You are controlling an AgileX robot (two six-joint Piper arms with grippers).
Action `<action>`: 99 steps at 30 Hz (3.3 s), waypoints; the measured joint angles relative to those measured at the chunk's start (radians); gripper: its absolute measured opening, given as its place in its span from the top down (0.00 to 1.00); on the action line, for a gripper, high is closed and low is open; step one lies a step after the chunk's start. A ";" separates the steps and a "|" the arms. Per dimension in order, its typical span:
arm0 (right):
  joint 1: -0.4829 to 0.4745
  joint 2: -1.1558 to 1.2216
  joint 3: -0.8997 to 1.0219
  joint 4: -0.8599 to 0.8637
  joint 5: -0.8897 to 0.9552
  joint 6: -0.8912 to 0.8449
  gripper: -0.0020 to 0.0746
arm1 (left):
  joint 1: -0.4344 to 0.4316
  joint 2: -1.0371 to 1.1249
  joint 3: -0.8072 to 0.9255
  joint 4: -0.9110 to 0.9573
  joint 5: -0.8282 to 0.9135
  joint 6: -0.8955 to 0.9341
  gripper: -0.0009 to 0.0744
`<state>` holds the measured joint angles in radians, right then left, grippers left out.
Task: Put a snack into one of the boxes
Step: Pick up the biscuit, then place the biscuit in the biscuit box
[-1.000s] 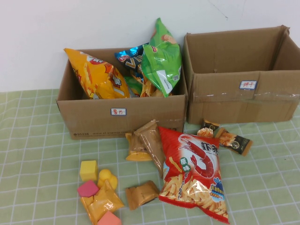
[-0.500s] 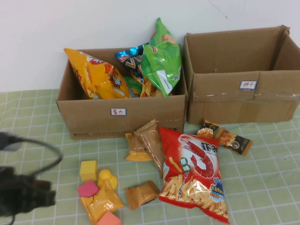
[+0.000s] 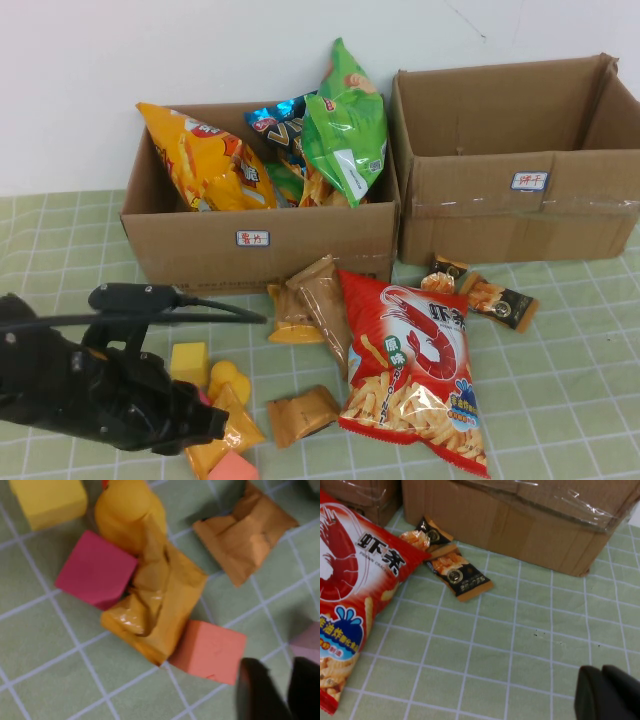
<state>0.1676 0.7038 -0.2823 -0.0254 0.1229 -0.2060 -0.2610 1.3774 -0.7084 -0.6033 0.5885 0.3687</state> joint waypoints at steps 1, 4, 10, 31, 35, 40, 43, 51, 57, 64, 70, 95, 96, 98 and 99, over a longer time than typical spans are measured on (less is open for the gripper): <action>0.000 0.000 0.000 0.000 0.000 0.000 0.98 | 0.000 0.013 0.000 0.002 -0.007 -0.013 0.77; 0.000 0.000 0.000 0.000 0.000 -0.002 0.98 | 0.000 0.043 0.000 0.019 -0.016 -0.055 0.51; 0.000 0.000 0.000 0.000 0.000 -0.002 0.98 | 0.000 0.115 -0.001 0.024 -0.083 -0.131 0.25; 0.000 0.000 0.000 0.000 0.002 0.015 0.98 | 0.000 0.346 -0.010 -0.201 -0.240 -0.016 0.41; 0.000 0.000 0.000 0.000 0.002 0.015 0.98 | 0.000 0.362 -0.010 -0.246 -0.244 0.027 0.43; 0.000 0.000 0.000 0.000 0.002 0.016 0.98 | 0.000 0.380 -0.010 -0.310 -0.262 0.098 0.43; 0.000 0.000 0.000 0.000 0.004 0.016 0.98 | 0.000 0.384 -0.010 -0.329 -0.273 0.112 0.43; 0.000 0.000 0.000 0.000 0.005 0.016 0.98 | 0.000 0.384 -0.010 -0.413 -0.270 0.131 0.61; 0.000 0.000 0.000 0.000 0.005 0.016 0.98 | 0.000 0.384 -0.012 -0.517 -0.240 0.211 0.72; 0.000 0.000 0.000 0.000 0.005 0.017 0.98 | 0.000 0.386 -0.097 -0.554 -0.118 0.290 0.73; 0.000 0.000 0.000 0.001 0.006 0.020 0.98 | 0.000 0.391 -0.284 -0.584 0.050 0.335 0.73; 0.000 0.000 0.000 0.004 0.004 0.023 0.98 | -0.280 0.739 -1.188 -0.709 -0.467 0.814 0.45; 0.000 0.000 0.000 0.004 0.004 0.023 0.98 | -0.280 0.757 -1.197 -0.709 -0.475 0.830 0.34; 0.000 0.000 0.000 0.004 0.006 0.023 0.98 | -0.280 0.776 -1.204 -0.711 -0.478 0.852 0.20; 0.000 0.000 0.000 0.004 0.006 0.023 0.98 | -0.280 0.782 -1.204 -0.711 -0.478 0.854 0.15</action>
<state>0.1676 0.7038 -0.2823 -0.0217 0.1289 -0.1828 -0.5413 2.1591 -1.9125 -1.3144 0.1106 1.2224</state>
